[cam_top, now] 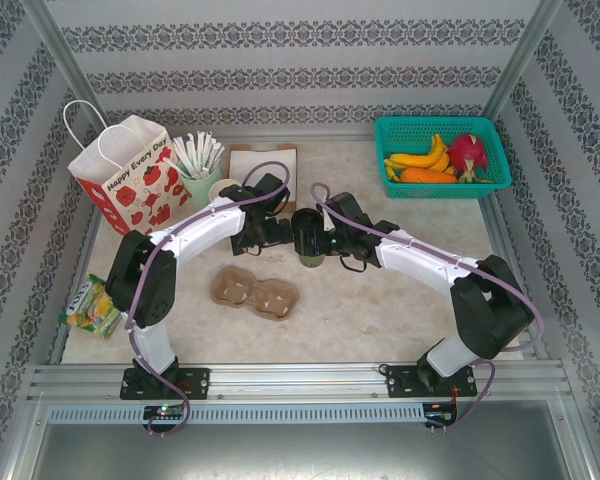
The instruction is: Pack the takeout coffee
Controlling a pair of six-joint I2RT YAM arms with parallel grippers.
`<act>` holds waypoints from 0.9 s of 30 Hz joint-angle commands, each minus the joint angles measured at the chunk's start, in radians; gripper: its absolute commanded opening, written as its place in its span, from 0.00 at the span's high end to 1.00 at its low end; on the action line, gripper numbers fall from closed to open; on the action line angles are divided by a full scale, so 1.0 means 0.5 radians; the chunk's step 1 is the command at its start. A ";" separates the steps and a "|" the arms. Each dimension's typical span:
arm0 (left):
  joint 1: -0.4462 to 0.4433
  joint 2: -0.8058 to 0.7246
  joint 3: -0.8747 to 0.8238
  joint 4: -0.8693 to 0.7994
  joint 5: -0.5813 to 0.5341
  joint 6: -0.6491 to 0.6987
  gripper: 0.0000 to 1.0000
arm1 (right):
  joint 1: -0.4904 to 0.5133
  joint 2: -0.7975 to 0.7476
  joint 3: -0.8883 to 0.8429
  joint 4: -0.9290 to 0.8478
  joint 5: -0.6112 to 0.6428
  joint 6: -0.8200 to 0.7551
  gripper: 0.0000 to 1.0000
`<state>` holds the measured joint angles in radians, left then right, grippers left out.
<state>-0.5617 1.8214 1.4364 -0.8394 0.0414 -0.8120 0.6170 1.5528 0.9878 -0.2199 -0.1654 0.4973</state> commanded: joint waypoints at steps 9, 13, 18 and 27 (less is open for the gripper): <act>0.024 -0.479 -0.223 0.228 -0.111 -0.032 0.00 | -0.311 -0.076 -0.069 -0.143 0.166 0.026 0.20; 0.066 -0.645 -0.361 0.275 -0.136 -0.098 0.00 | -0.409 0.049 0.039 -0.058 0.152 0.039 0.20; 0.127 -0.829 -0.490 0.188 -0.214 -0.122 0.00 | -0.462 0.338 0.341 -0.041 0.248 0.043 0.19; 0.350 -1.150 -0.796 0.011 -0.255 -0.118 0.00 | -0.501 0.841 0.937 -0.061 0.111 0.062 0.19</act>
<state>-0.4210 1.2919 1.0809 -0.7635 -0.0578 -0.8654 0.3744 1.8996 1.3792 -0.2153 -0.0948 0.5201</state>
